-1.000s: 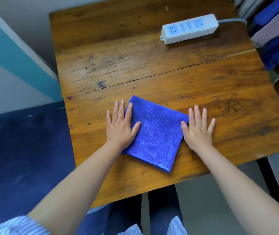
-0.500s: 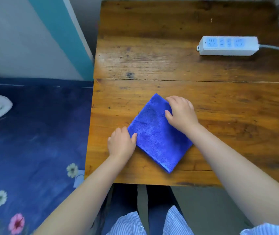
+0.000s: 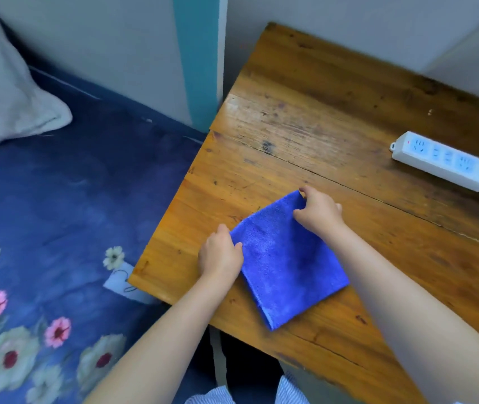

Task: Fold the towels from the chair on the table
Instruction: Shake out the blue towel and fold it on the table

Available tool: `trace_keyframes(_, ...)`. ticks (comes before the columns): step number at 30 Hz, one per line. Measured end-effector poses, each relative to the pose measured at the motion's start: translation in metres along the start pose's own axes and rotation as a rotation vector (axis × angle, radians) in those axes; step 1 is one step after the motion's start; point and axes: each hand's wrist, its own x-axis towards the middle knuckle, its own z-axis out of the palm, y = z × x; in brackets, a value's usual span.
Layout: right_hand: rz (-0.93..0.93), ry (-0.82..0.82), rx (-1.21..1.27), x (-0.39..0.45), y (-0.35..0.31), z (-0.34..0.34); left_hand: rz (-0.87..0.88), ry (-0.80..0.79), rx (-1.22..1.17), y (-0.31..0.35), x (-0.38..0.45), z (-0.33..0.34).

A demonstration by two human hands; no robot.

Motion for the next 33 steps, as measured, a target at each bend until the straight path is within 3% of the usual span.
trace_keyframes(6,0.031,-0.022,0.221,0.000,-0.002,-0.009,-0.107,0.023,-0.423,-0.003,-0.005,0.005)
trace_keyframes(11,-0.061,-0.040,0.492,-0.027,-0.022,-0.013,-0.189,-0.115,-0.535,-0.027,-0.013,-0.009)
trace_keyframes(15,-0.238,-0.068,0.557,-0.065,-0.057,-0.006,-0.150,-0.101,-0.546,-0.066,-0.039,-0.035)
trace_keyframes(20,-0.495,-0.107,0.532,-0.132,-0.108,0.016,-0.120,0.145,-0.545,-0.144,-0.104,-0.075)
trace_keyframes(25,-0.747,-0.255,0.513,-0.222,-0.160,0.052,-0.129,0.459,-0.532,-0.234,-0.197,-0.105)
trace_keyframes(29,-0.938,-0.415,0.546,-0.307,-0.209,0.075,-0.106,0.686,-0.739,-0.306,-0.283,-0.123)
trace_keyframes(33,-1.089,-0.603,0.542,-0.400,-0.258,0.110,-0.228,0.924,-0.919,-0.374,-0.372,-0.133)
